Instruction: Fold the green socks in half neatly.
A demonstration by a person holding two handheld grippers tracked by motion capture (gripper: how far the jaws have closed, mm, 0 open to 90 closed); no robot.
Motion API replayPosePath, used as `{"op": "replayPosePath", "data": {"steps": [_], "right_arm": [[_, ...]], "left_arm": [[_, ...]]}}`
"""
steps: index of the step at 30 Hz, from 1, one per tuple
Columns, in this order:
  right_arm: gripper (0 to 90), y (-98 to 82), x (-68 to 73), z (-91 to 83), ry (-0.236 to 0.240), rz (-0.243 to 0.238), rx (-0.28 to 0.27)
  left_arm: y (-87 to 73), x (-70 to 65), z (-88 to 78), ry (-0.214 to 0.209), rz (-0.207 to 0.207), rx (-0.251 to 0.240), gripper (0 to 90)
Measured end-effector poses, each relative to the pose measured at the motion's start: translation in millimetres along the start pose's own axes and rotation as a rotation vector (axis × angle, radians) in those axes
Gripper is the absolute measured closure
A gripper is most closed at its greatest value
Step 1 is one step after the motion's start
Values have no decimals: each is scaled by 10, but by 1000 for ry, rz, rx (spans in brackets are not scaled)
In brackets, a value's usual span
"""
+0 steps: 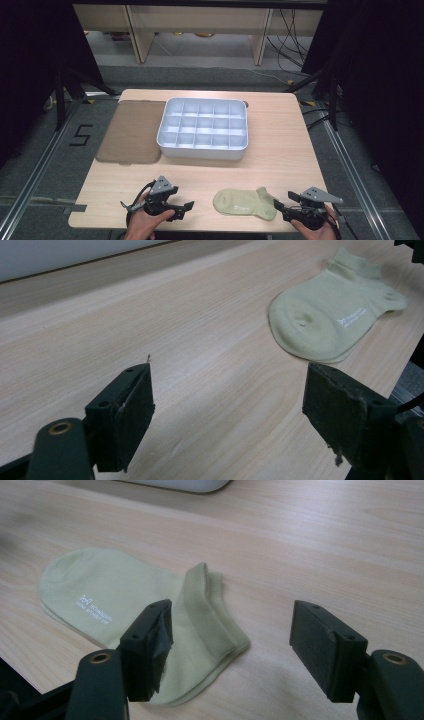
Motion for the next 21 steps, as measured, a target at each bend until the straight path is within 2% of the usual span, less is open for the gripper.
{"op": "replayPosePath", "data": {"steps": [1, 2, 3, 7, 14, 15, 16, 19, 20, 21], "right_arm": [[345, 3, 5, -9, 7, 3, -2], [345, 3, 5, -9, 7, 3, -2], [345, 5, -20, -13, -6, -17, 1], [346, 19, -6, -16, -2, -7, -10], [350, 23, -10, -16, 0, -11, -15], [350, 24, -9, -17, 2, -11, -16], [350, 24, -8, -17, 2, -11, -16], [351, 20, 9, -11, 9, 1, -11], [351, 19, 3, -16, 6, -9, -4], [351, 6, 42, -12, 18, 31, 0]], "left_arm": [[2, 8, 0, -10, 33, 7, 199], [2, 8, 0, -10, 33, 7, 199], [17, -17, 20, -14, 29, 0, 199], [72, -129, 95, -35, 39, 4, 238], [121, -283, 253, -67, 96, 38, 294], [143, -319, 279, -68, 75, 33, 299], [160, -327, 299, -75, 104, 35, 308], [197, -400, 371, -85, 99, 41, 327], [210, -419, 395, -82, 105, 38, 332], [206, -445, 411, -89, 104, 48, 341]]}}
Point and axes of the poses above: each handheld gripper's, and its own axes: z roughly forward along the jaws, y roughly out of its top, x roughly to its left, the point moved 8 cm from there along z, roughly forward along the jaws, and after that the axes turned 10 degrees about y, right-handed, at the moved point
